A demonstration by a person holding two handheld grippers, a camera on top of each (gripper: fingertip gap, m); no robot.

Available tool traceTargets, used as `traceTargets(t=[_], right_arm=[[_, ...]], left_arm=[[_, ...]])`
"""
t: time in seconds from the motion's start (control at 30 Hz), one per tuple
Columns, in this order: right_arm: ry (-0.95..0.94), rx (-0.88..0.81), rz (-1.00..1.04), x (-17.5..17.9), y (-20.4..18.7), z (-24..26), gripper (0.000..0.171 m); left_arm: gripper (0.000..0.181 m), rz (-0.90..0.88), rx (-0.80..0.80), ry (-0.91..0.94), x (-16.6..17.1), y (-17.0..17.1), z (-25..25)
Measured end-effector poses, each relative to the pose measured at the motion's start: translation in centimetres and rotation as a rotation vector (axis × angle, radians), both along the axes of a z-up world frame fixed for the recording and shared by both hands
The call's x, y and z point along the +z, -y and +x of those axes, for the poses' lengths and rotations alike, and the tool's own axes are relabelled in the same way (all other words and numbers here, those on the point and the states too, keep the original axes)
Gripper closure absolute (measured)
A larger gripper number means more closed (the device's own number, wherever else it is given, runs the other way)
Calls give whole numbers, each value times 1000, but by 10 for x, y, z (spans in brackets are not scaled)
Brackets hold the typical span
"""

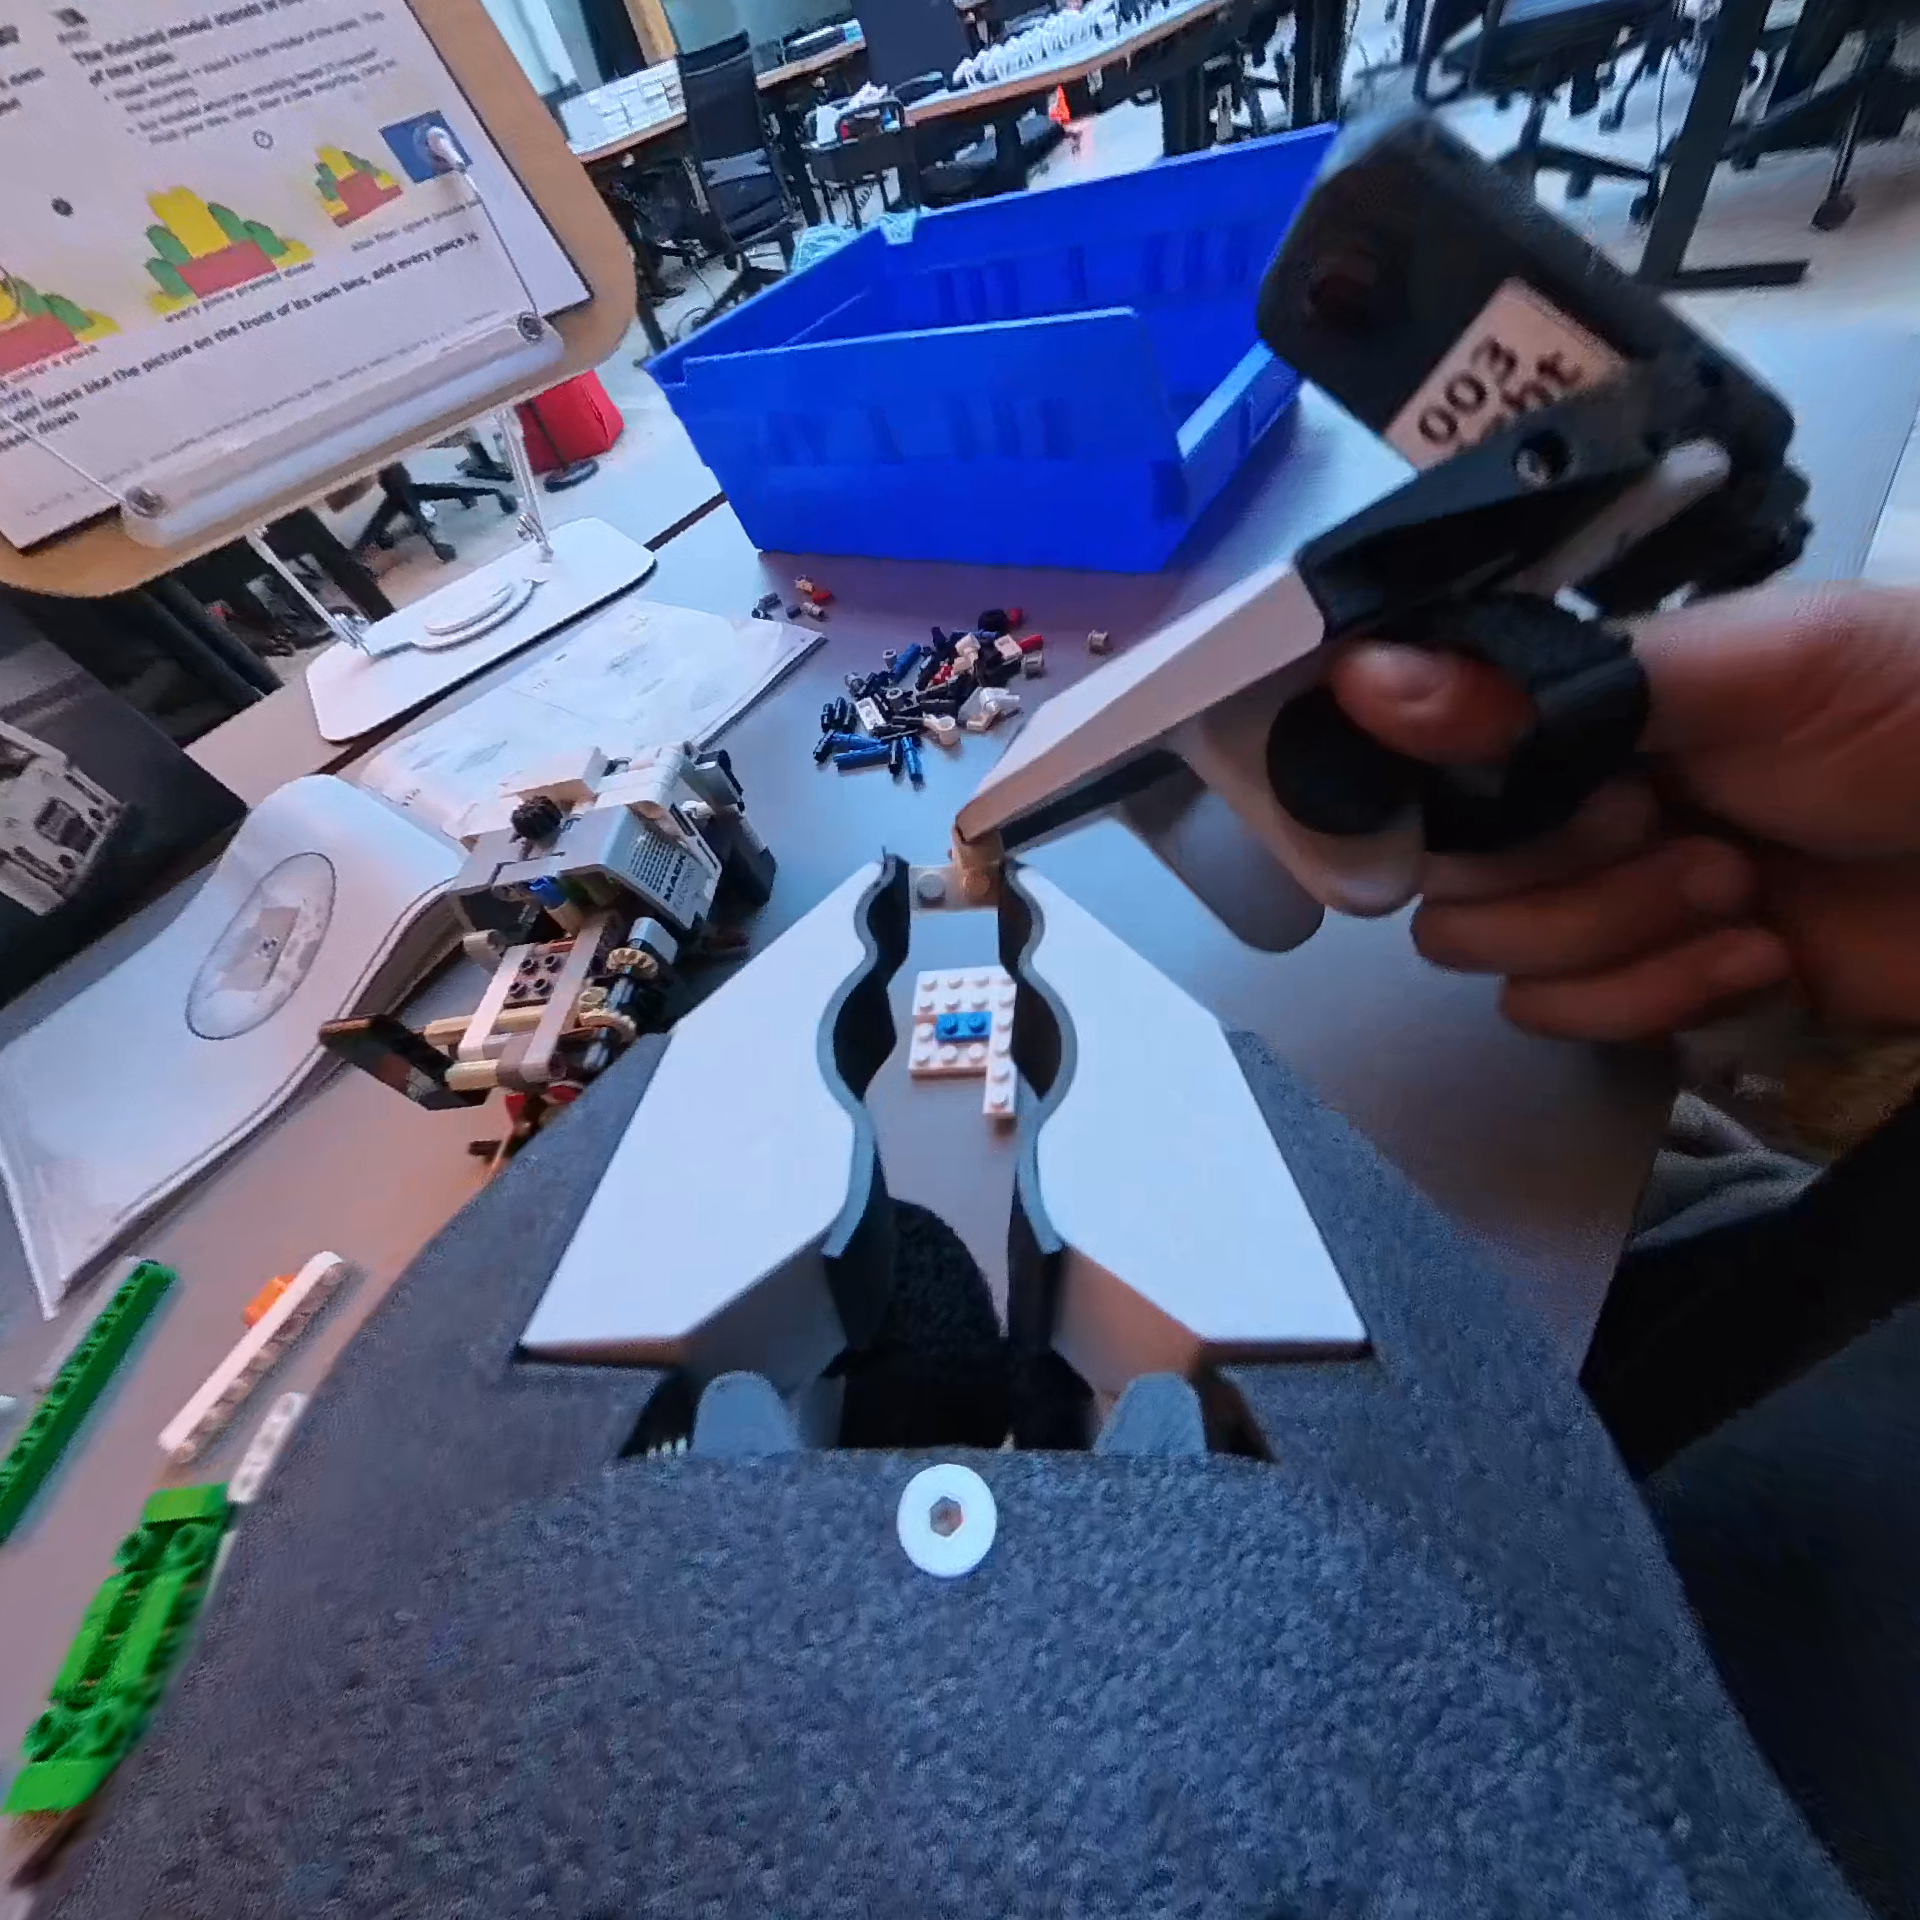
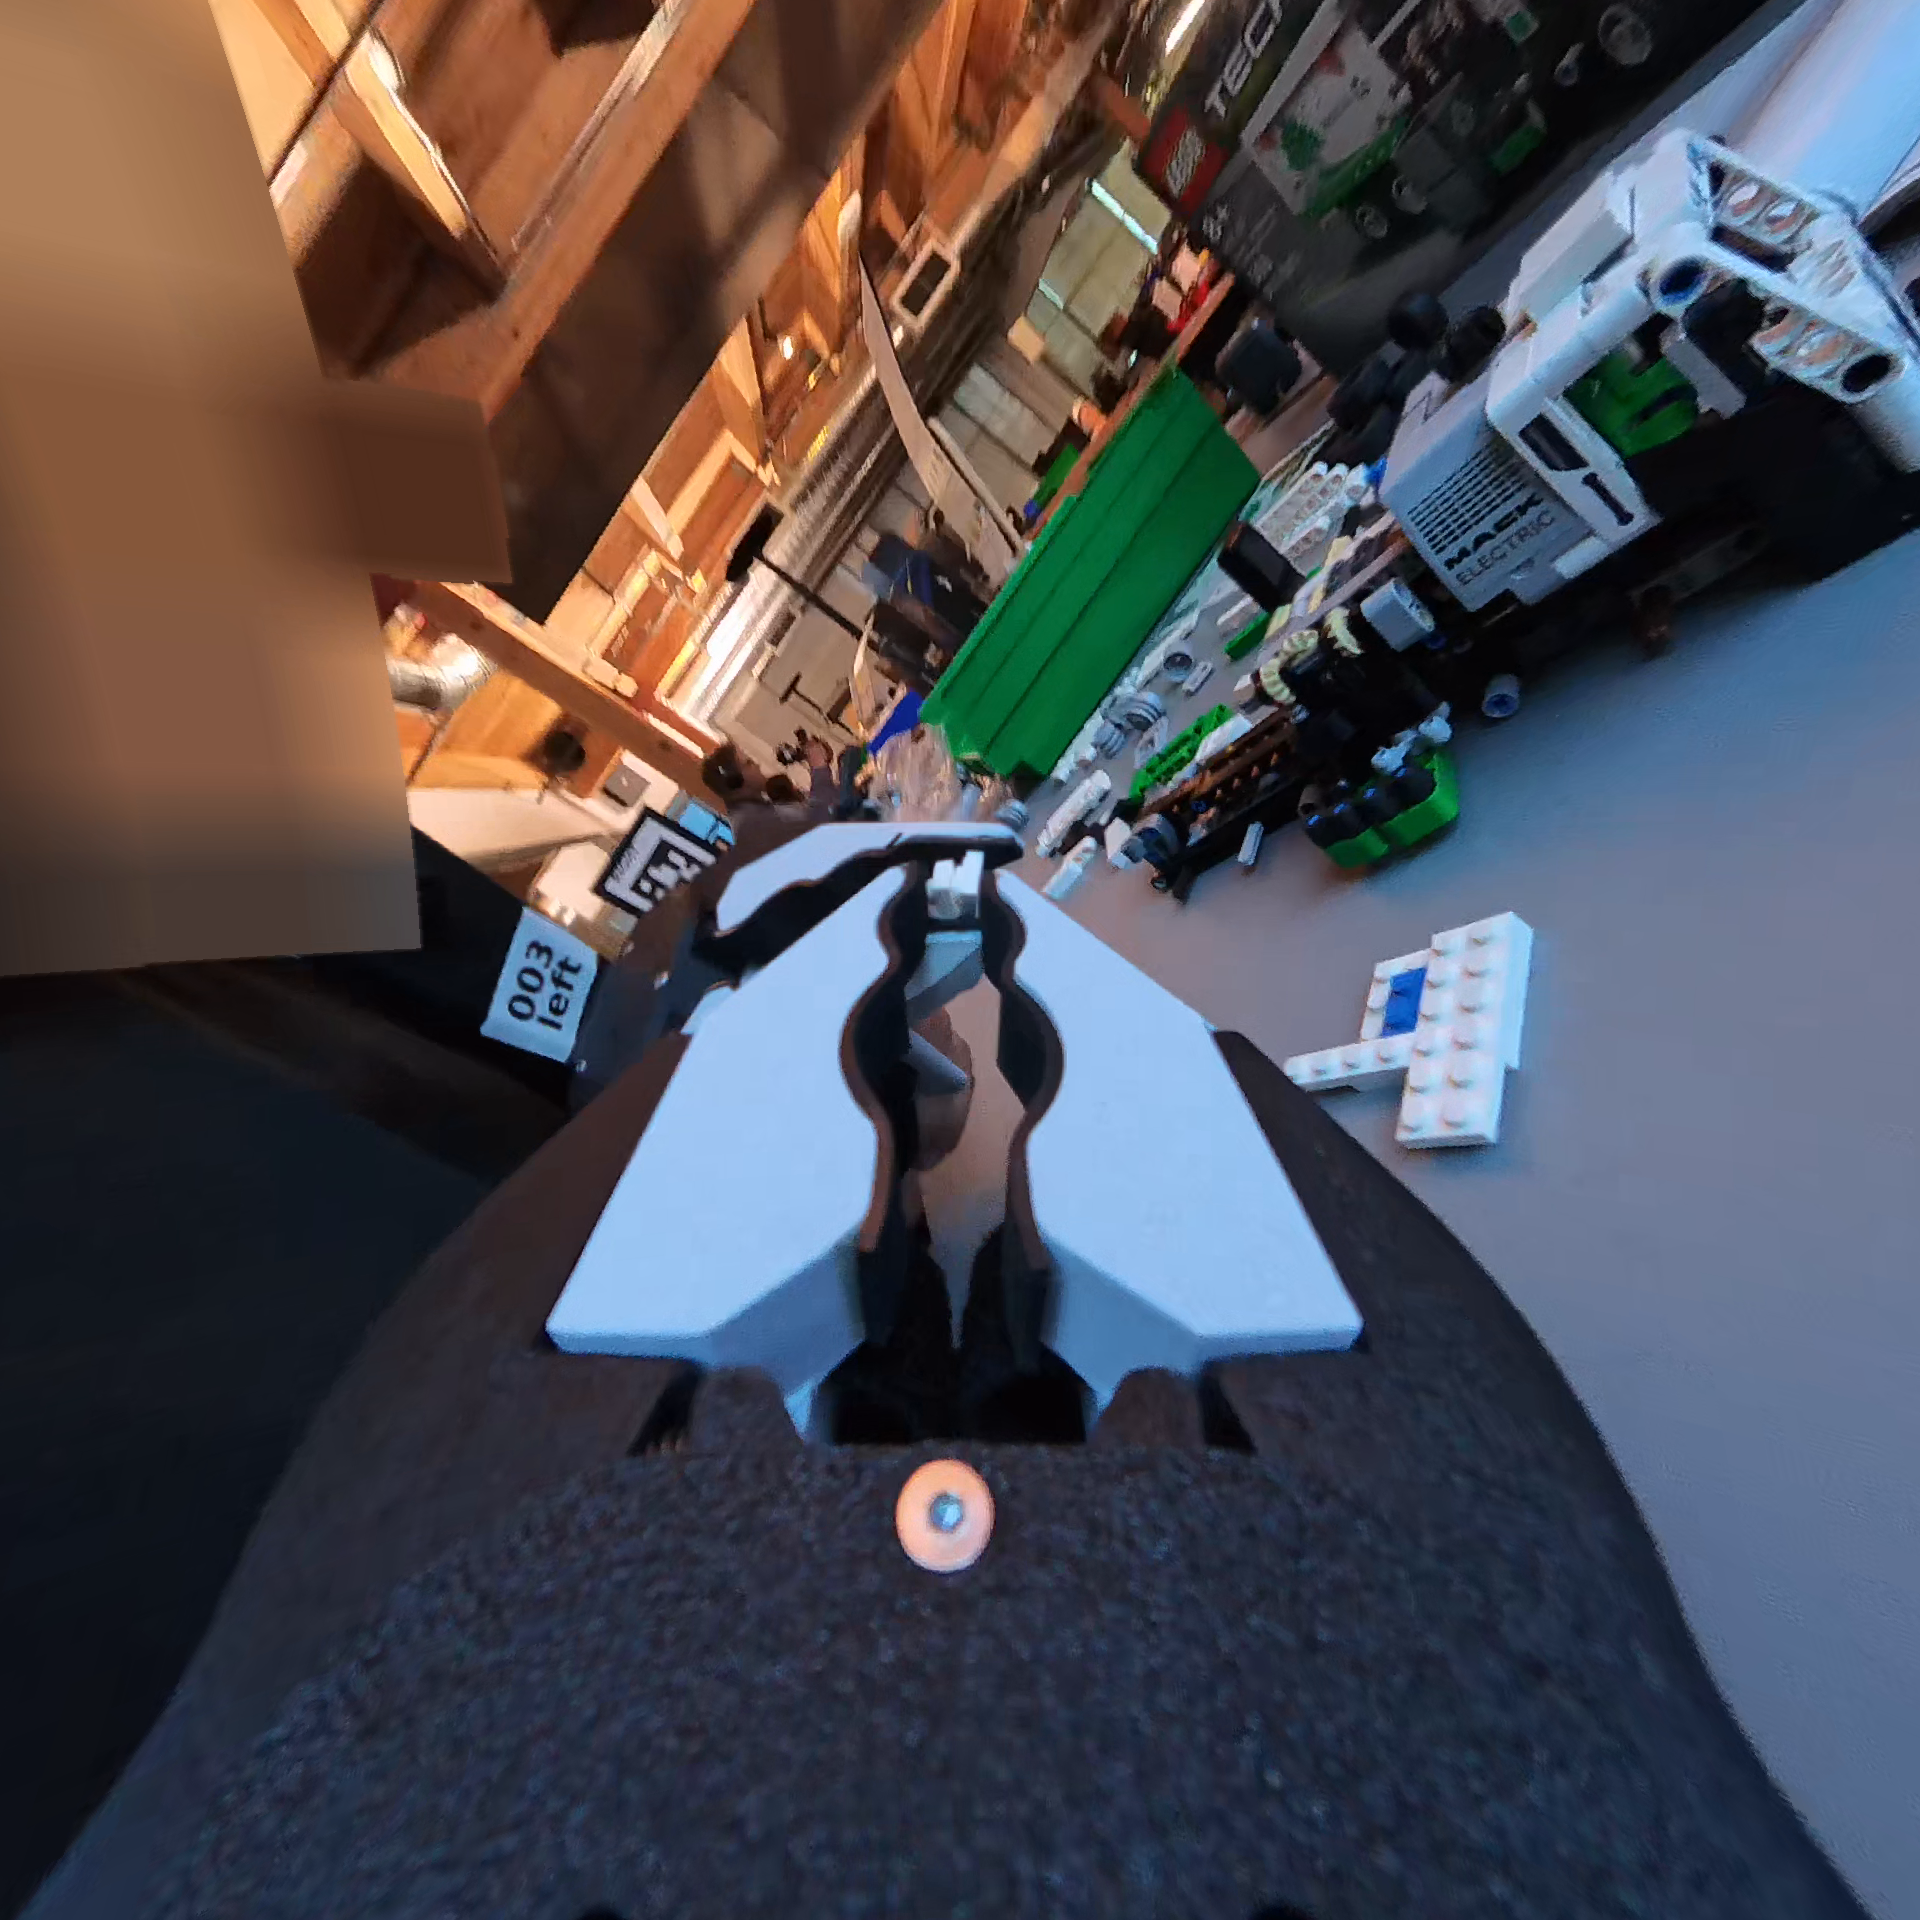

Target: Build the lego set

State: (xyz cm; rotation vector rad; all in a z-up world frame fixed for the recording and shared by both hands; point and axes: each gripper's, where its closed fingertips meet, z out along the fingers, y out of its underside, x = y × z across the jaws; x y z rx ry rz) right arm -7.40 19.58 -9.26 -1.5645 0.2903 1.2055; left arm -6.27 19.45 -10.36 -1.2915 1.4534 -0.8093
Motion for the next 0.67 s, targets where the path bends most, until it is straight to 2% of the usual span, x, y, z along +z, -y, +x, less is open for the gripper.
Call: traceTargets(t=[0.03, 0.27, 0.37, 0.47, 0.53, 0.6, 0.67], right_arm=[[31, 8, -4, -1, 1, 1, 161], [365, 151, -117, -19, 9, 8, 159], [559, 99, -193, -36, 8, 29, 160], [711, 125, -289, -60, 21, 48, 160], [749, 126, -288, -61, 35, 53, 159], [824, 32, -285, -60, 48, 72, 159], [872, 50, -335, -69, 68, 81, 158]], left_arm=[[167, 25, -6, -12, -2, 0, -1], [167, 195, -88, -126, -24, -2, -9], [167, 194, -111, -189, -40, -6, -12], [167, 174, -112, -261, -56, -14, -19], [167, 139, -110, -288, -64, -17, -25], [167, 140, -101, -277, -64, -20, -28], [167, 154, -99, -253, -60, -20, -27]])
